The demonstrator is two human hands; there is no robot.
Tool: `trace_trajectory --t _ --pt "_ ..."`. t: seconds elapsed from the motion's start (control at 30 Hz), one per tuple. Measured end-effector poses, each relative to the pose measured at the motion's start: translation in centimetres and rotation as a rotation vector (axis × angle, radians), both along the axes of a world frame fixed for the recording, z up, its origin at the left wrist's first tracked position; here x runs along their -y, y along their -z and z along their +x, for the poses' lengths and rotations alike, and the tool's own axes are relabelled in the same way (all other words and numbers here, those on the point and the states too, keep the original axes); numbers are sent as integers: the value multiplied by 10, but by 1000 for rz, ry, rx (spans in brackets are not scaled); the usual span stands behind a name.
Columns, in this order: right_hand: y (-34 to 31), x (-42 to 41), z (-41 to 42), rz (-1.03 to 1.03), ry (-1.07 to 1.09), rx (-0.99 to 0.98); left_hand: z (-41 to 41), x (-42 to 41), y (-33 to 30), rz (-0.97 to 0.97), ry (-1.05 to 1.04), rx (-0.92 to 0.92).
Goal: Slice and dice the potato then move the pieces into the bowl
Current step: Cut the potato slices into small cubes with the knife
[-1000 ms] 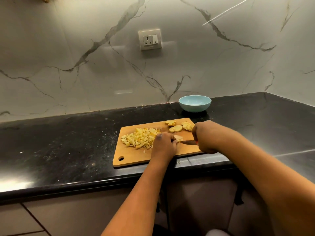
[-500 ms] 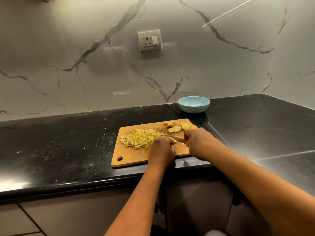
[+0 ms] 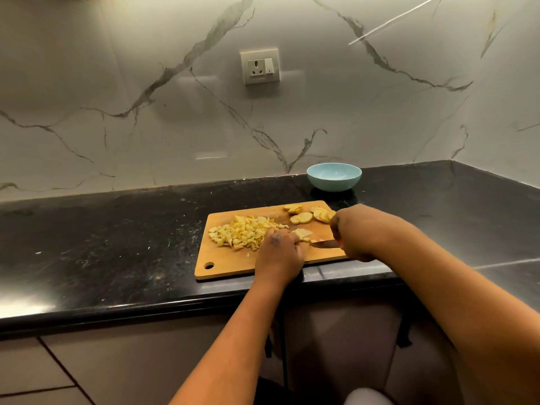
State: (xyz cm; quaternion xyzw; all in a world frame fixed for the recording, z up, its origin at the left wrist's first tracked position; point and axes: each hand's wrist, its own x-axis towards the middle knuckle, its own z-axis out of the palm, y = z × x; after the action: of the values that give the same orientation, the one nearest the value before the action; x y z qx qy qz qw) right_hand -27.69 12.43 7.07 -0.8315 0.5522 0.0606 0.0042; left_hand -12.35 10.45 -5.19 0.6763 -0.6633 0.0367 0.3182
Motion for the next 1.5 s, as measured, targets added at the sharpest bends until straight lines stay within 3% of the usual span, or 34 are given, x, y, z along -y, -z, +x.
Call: trace_trajectory --t 0.3,0.43,0.57,1.1,1.2,1.4,1.5 --pt "30 35 -2 -145 42 426 0 0 1 -70 -2 42" --pt "39 50 -15 -237 78 541 -5 20 -13 71 87 88" --pt "57 60 -24 -251 98 570 -19 40 -22 276 191 139" --pt "73 67 -22 -293 -72 589 25 54 -36 353 103 426" --pt "74 69 -21 -300 -87 578 40 50 -37 290 87 380" --pt "76 70 -18 -274 -100 654 57 41 -45 97 64 59" --pt "77 70 -18 -256 -90 681 56 42 -49 166 29 59"
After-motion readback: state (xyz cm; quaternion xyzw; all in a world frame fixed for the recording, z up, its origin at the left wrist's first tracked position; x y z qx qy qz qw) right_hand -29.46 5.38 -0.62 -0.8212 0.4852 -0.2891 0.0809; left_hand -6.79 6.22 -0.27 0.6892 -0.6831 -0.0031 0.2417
